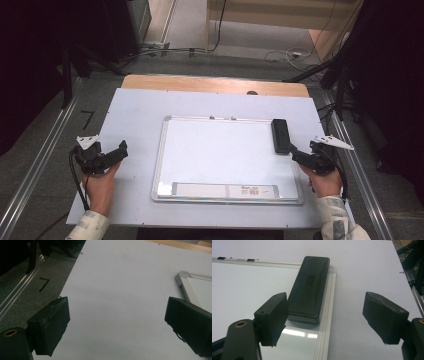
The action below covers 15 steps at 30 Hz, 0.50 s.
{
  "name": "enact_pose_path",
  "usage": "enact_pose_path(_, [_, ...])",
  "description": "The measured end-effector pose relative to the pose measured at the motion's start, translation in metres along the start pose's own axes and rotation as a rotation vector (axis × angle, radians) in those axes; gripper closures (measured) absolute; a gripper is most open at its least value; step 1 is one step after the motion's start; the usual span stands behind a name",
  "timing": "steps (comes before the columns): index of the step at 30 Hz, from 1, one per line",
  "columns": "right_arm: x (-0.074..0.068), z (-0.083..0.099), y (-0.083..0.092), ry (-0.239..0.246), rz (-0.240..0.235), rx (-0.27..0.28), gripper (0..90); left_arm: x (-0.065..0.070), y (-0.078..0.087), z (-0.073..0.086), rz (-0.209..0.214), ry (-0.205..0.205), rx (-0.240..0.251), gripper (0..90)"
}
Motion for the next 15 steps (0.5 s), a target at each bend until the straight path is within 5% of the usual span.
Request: enact_pose_path(15, [0.016, 0.008, 0.004, -0.020, 0.026, -0.007, 18.3, 0.000, 0.000, 0.000, 0.001, -0.001, 0.001, 6.5])
Point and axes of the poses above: each handheld gripper's, and its own axes: y roughly backward along the jaws, z roughly out of its underside, x roughly to its right, the point moved 5 cm from there along -y, roughly forward along the jaws, and after that the axes turned 12 degrees about z, right-handed, at the moved point
